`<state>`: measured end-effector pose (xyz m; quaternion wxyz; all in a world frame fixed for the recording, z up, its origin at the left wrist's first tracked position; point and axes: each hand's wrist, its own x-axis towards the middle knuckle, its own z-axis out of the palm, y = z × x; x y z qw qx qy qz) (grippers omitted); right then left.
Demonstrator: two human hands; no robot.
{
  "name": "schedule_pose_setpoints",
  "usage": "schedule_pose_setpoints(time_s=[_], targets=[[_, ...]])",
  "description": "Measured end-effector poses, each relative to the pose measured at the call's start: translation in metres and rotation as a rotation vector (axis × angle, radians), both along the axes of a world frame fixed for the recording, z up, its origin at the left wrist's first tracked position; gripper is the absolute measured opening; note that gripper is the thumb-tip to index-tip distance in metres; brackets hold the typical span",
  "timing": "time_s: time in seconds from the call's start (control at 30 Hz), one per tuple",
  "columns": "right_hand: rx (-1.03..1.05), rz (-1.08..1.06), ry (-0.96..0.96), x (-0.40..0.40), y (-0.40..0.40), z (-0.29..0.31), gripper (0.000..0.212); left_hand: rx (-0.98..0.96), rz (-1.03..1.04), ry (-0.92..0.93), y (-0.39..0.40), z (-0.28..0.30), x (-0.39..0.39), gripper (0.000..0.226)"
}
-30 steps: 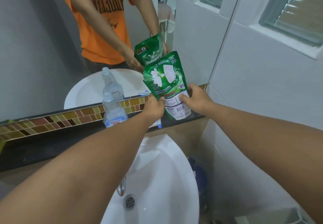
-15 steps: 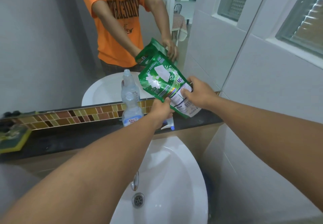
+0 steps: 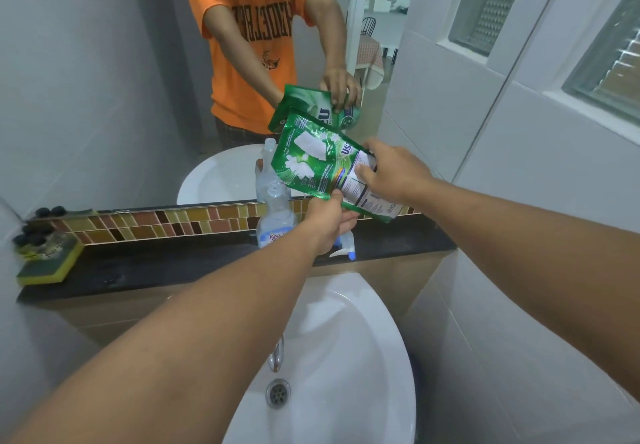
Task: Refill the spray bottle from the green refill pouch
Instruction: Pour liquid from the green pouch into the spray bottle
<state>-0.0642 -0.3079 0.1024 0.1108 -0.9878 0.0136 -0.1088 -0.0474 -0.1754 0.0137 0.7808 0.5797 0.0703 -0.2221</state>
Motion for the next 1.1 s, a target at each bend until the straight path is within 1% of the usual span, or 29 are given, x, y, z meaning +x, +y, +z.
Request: schedule_pose_setpoints(time_s=[0.17,0.4,0.47,0.53,0.67,1.1], targets=[[-0.077,0.029,-0.060,0.001,0.011,0.008,0.038,-0.065,0.024,0.031,0.005,0.005,-0.002,0.029],[-0.172,0.086,-0.110,0.005,0.018,0.019,0.039,-0.169,0.049,0.074,0.002,0.010,-0.003,0.034],[-0.203,0.094,-0.119,0.007,0.019,0.022,0.039,-0.213,0.051,0.076,0.002,0.012,-0.005,0.030],[-0.232,0.102,-0.121,0.008,0.021,0.025,0.040,-0.251,0.071,0.092,0.001,0.014,-0.005,0.021],[-0.280,0.113,-0.147,0.011,0.024,0.032,0.038,-0.319,0.101,0.127,0.000,0.018,-0.006,0.019],[-0.360,0.153,-0.204,0.021,0.035,0.043,0.034,-0.384,0.123,0.121,0.005,0.023,-0.001,0.022]])
